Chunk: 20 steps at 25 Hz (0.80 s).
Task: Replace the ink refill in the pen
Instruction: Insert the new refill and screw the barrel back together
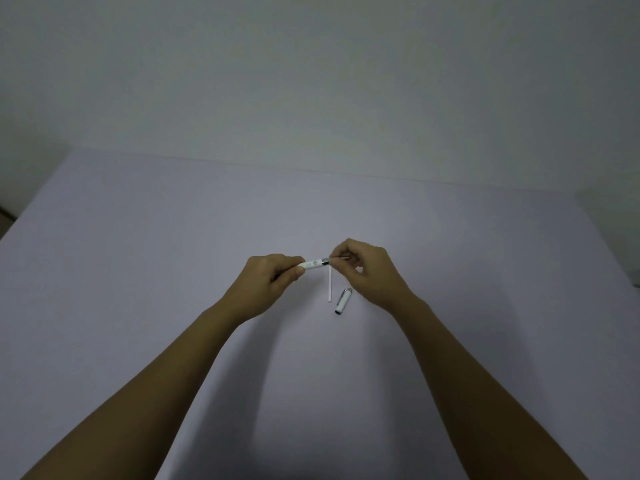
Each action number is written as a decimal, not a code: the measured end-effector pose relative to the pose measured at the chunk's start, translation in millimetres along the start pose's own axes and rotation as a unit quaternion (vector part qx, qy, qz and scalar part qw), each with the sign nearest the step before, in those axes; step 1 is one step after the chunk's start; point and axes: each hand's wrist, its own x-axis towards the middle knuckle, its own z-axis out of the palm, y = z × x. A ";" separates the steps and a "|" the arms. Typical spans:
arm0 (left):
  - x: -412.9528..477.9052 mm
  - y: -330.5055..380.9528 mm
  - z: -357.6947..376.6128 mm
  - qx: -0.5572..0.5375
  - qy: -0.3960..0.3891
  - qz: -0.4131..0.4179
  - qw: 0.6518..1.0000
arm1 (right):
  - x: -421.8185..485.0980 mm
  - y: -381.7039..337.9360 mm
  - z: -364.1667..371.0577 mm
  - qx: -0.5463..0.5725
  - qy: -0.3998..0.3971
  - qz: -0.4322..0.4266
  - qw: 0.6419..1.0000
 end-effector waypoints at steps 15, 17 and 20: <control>-8.2 11.0 -6.3 0.008 0.004 0.000 1.000 | -4.7 -10.2 -10.2 -0.099 -0.034 -0.078 0.991; -9.2 12.4 -5.8 0.007 0.003 0.000 1.000 | -4.0 -10.9 -8.8 -0.123 -0.037 -0.069 0.989; -10.1 14.4 -5.1 0.004 0.012 0.001 1.000 | -4.5 -10.9 -9.1 -0.137 -0.029 -0.058 0.988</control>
